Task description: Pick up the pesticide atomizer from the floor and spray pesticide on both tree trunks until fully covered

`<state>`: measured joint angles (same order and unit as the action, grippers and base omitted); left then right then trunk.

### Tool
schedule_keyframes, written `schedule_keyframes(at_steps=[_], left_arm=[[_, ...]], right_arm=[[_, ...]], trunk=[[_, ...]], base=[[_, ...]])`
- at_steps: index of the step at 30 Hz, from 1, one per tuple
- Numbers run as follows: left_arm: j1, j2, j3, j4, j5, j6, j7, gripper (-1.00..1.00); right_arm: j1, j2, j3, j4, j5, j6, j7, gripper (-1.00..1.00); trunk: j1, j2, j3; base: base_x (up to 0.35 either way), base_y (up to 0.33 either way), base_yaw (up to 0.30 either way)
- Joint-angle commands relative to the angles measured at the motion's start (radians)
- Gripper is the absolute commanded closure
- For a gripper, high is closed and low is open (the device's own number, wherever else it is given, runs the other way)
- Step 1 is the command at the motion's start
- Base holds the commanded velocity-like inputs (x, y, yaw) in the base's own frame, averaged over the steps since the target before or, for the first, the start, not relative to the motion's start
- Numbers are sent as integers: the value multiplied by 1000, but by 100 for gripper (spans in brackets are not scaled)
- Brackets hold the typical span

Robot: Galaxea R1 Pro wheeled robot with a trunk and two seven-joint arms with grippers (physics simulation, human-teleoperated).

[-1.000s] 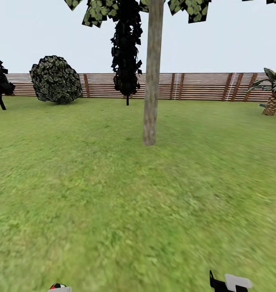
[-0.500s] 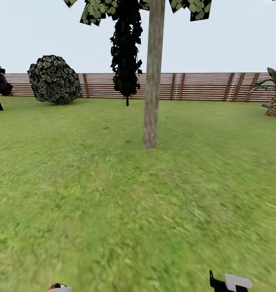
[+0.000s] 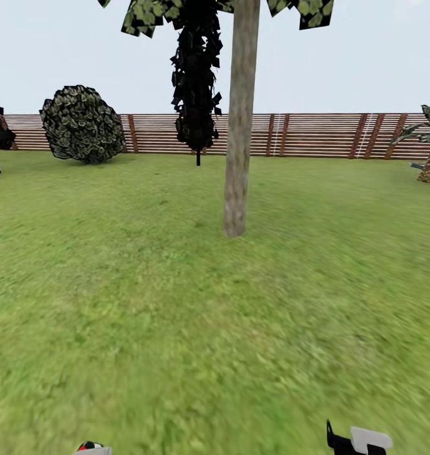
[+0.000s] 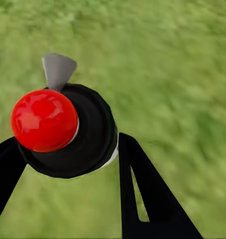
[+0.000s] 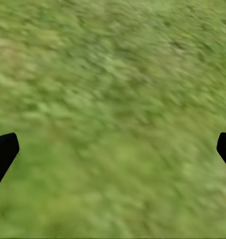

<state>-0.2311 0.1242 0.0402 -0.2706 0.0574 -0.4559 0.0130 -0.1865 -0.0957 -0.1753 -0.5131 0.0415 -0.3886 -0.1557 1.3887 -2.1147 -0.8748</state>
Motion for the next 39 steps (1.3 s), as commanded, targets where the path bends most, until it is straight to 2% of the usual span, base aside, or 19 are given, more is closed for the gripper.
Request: schedule_keyframes(at_steps=[1, 39], left_arm=[[-1, 0, -3, 1, 2, -3, 10, 100], [-1, 0, -3, 1, 2, -3, 10, 100]], right_arm=[[-1, 0, -1, 1, 4, -3, -3, -100], [-1, 1, -1, -1, 4, -3, -2, -100]], trunk=[[0, 0, -1], [0, 0, -1]], base=[[337, 0, 0], [337, 0, 0]])
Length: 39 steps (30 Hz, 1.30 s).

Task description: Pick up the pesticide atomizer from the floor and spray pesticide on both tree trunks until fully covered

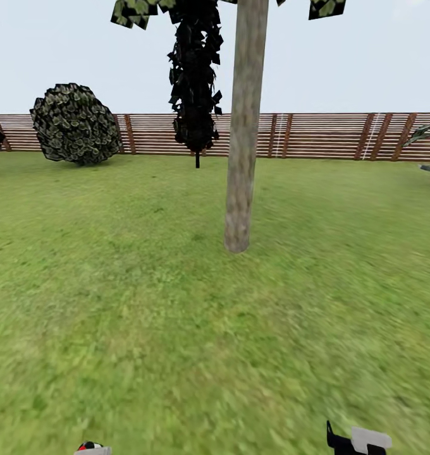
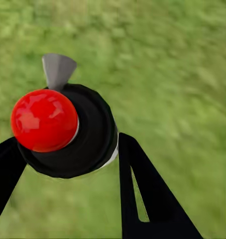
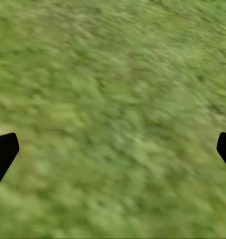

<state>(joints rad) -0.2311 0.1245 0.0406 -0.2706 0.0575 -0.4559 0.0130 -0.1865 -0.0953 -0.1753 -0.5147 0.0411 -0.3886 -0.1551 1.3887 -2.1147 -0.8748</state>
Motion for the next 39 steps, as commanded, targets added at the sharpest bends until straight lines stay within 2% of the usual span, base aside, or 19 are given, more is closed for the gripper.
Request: schedule_keyframes(at_steps=[1, 8, 22, 39], left_arm=[[-1, 0, -3, 1, 2, -3, 10, 100], [-1, 0, -3, 1, 2, -3, 10, 100], [-1, 0, -4, 1, 2, -3, 10, 100], [-1, 1, -2, 1, 2, -2, 10, 100]], right_arm=[[-1, 0, -1, 1, 4, -3, -3, -100], [-1, 0, -1, 1, 4, -3, -3, -100], [-1, 0, -1, 2, 5, -3, -3, -100], [-1, -4, -1, 0, 4, -2, -3, -100]], trunk=[[0, 0, -1], [0, 0, 0], [0, 0, 12], [0, 0, 12]], base=[[337, 0, 0], [337, 0, -36], [337, 0, -204], [337, -39, -10]])
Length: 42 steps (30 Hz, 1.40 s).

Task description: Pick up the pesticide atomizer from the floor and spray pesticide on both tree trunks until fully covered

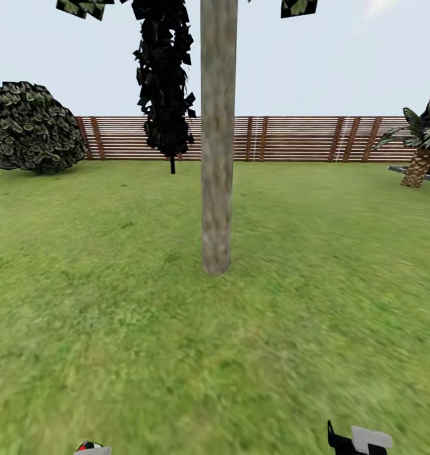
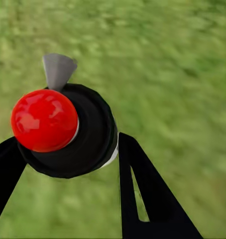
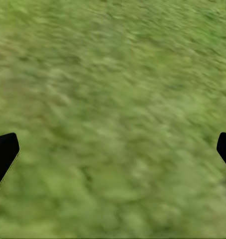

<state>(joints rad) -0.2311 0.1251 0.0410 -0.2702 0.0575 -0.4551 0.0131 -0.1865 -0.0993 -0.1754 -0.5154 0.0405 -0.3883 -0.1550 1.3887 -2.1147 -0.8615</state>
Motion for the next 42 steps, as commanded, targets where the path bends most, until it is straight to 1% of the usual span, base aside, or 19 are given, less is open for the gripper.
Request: schedule_keyframes(at_steps=[1, 8, 19, 21, 27, 31, 33, 35, 37, 38, 39, 40, 41, 42], left_arm=[[-1, 0, -3, 1, 2, -3, 10, 100], [-1, 1, -3, 1, 2, -3, 10, 100], [-1, -1, -4, 2, 2, -3, 9, 100], [-3, 0, -4, 1, 3, 4, 9, 100], [-6, -2, -11, -1, -3, 9, 1, 100], [-12, -2, -15, -3, -8, 8, -2, 100], [-15, 2, -17, -8, -9, 7, -3, 100], [-17, 12, -17, -11, -16, 6, -4, 100], [-19, 25, -17, -15, -33, 5, -5, 100], [-20, 36, -17, -18, -60, 5, -10, 100], [-20, 39, -17, -19, -72, 4, -13, 100], [-21, 43, -17, -23, -100, 5, -20, 100], [-21, 47, -17, -29, -133, 5, -29, 100], [-22, 49, -17, -37, -171, 6, -39, 100]], right_arm=[[-1, 2, -1, 0, 4, -3, -3, -100], [-1, 6, -1, 1, 4, -4, -4, -100], [-1, 3, -3, 3, 3, -4, -8, -100], [-1, 8, 0, 44, 5, -2, -5, -100], [-1, 7, 2, 58, 6, -1, -2, -100], [-1, 5, 4, 13, 7, -1, 0, -100], [-1, 5, 5, -41, 7, -1, 0, -100], [-1, 5, 5, -87, 7, -1, 1, -100], [-1, 6, 5, -126, 7, 0, 1, -100], [-1, 6, 5, -156, 7, 0, 1, -100], [-1, 6, 6, -164, 7, 0, 1, -100], [-1, 6, 8, -178, 8, 0, 2, -100], [-1, 6, 21, -189, 13, 0, 5, -100], [-1, 6, 47, -196, 25, 0, 14, -100]], trunk=[[0, 0, -1], [0, 0, -1], [0, 0, -1], [0, 0, -1], [0, 0, -1], [0, 0, -1], [0, 0, -1], [0, 0, -1], [0, 0, -1], [0, 0, -1], [0, 0, -1], [0, 0, -1], [0, 0, -1], [0, 0, -1]], base=[[337, -83, 0], [336, -22, 0], [336, -1, 0], [336, 0, 0], [336, 0, 0], [336, 0, 0], [336, 0, 0], [336, 0, 0], [336, 0, 0], [336, 0, 0], [336, 0, 0], [336, 0, 0], [336, 0, 0], [336, 0, 0]])
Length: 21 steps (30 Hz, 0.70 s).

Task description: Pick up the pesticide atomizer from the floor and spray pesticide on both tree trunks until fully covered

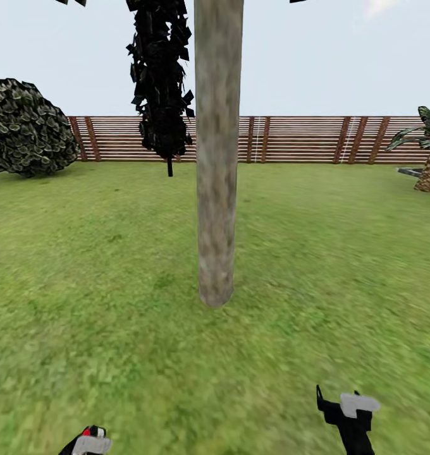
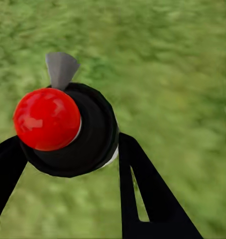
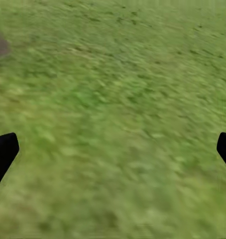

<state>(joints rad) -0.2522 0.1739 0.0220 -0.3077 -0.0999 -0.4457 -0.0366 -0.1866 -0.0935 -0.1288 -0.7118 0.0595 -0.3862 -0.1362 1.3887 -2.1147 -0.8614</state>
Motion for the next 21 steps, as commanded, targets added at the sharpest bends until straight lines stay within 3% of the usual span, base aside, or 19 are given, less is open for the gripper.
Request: schedule_keyframes(at_steps=[1, 4, 5, 7, 10, 12, 13, 15, 16, 20, 21], left_arm=[[-1, 2, 3, -11, -54, -1, 0, 100], [-5, 3, 3, -38, -131, 9, -24, 100], [-15, 2, 3, -52, -183, 30, -50, 100], [-30, 0, 2, -59, -234, 72, -92, 100], [-68, 2, 2, -66, -341, 164, -235, 100], [-92, 1, 3, -68, -384, 189, -322, 100], [-117, -4, 3, -69, -419, 203, -413, 100], [-138, -8, 3, -69, -445, 211, -489, 100], [-158, -10, 3, -69, -469, 215, -560, 100], [-214, -15, 4, -70, -515, 219, -750, 100], [-221, -15, 4, -70, -519, 219, -774, 100]], right_arm=[[0, 0, 39, -4, 24, -2, 11, -100], [0, 0, 120, -9, 68, -2, 48, -100], [-2, 0, 170, -11, 100, -2, 67, -100], [-4, 0, 210, -11, 131, -1, 78, -100], [-9, 2, 281, -13, 192, 1, 95, -100], [-18, 3, 314, -13, 215, 2, 117, -100], [-34, 4, 340, -12, 229, 3, 163, -100], [-52, 4, 360, -12, 237, 4, 221, -100], [-74, 5, 372, -11, 241, 6, 296, -100], [-140, 6, 383, -12, 245, 17, 495, -100], [-148, 6, 383, -12, 245, 24, 519, -100]], trunk=[[0, 0, -1], [0, 0, -1], [0, 0, -1], [0, 0, -1], [0, 0, -1], [0, 0, -1], [0, 0, -1], [0, 0, -1], [0, 0, -1], [0, 0, -1], [0, 0, -1]], base=[[336, 0, 0], [336, 0, 0], [336, 0, 0], [336, 0, 0], [336, 0, 0], [336, 0, 0], [336, 0, 0], [336, 0, 0], [336, 0, 0], [336, 0, 0], [336, 0, 0]])
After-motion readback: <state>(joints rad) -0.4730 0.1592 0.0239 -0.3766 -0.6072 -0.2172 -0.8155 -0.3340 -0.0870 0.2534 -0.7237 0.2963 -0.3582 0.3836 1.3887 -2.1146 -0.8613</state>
